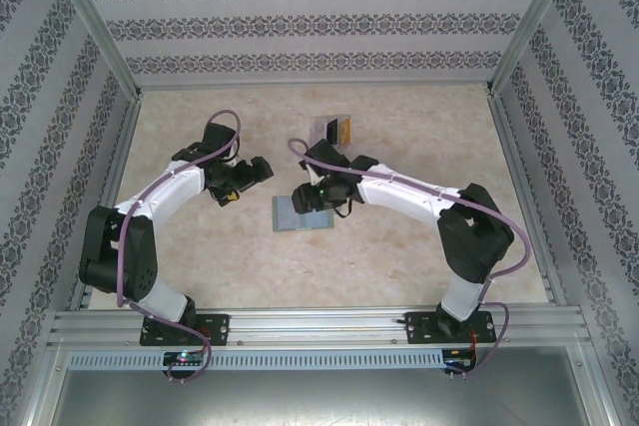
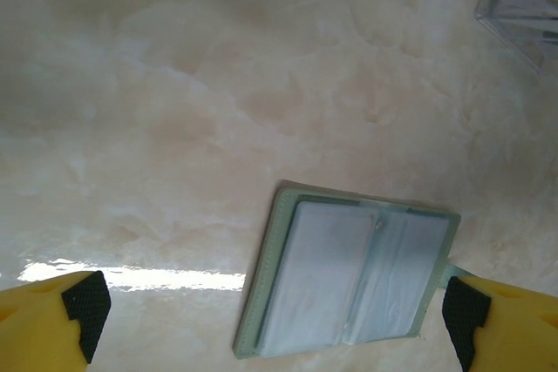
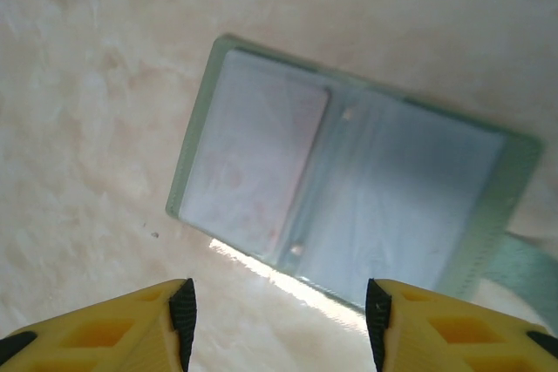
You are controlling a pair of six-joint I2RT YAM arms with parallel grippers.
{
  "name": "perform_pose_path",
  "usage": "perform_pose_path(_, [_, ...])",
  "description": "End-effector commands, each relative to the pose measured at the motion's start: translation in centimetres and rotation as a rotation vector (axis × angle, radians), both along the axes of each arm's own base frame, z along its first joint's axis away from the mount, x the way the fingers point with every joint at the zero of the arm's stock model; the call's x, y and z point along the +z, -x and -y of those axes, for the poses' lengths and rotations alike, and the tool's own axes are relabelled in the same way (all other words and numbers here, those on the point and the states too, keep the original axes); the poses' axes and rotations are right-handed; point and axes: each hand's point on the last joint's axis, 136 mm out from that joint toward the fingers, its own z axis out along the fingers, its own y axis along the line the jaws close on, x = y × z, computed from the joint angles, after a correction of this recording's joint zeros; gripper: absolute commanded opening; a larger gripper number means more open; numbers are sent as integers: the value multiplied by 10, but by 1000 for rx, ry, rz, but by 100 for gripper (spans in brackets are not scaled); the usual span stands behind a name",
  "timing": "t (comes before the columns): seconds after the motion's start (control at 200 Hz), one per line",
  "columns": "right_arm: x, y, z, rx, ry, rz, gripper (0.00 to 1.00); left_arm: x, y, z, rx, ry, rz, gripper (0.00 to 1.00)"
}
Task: Take the credit cards out of the card holder
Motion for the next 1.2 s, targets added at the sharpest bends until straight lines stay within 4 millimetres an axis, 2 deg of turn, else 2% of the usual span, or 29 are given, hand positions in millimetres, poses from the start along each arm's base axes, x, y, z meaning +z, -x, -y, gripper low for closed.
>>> perform_pose_path(0.0, [-16, -4, -7, -28, 58, 0, 56, 4, 2, -9, 41, -3, -2, 99])
perform_pose_path(0.215, [-35, -12, -15, -30, 122, 5, 54, 2, 4, -13, 48, -10, -10, 99])
perform_pose_path(0.33, [-48, -17, -12, -35, 183, 1, 53, 1, 4, -16, 57, -8, -11, 99])
perform_pose_path(0.535, [-64, -21, -8, -45, 239, 0, 51, -3, 0, -9, 38, 20, -18, 97])
perform_pose_path(0.634, [-71, -21, -7, -45, 257, -6, 51, -5, 0, -5, 23, 44, -23, 92])
perform_pose_path(0.854, [-87, -17, 2, -48, 311, -31, 49, -12, 1, 6, -13, 100, -29, 72])
perform_pose_path(1.199, [-113, -12, 24, -69, 425, -55, 44, -33, 19, 27, -65, 197, -87, 42])
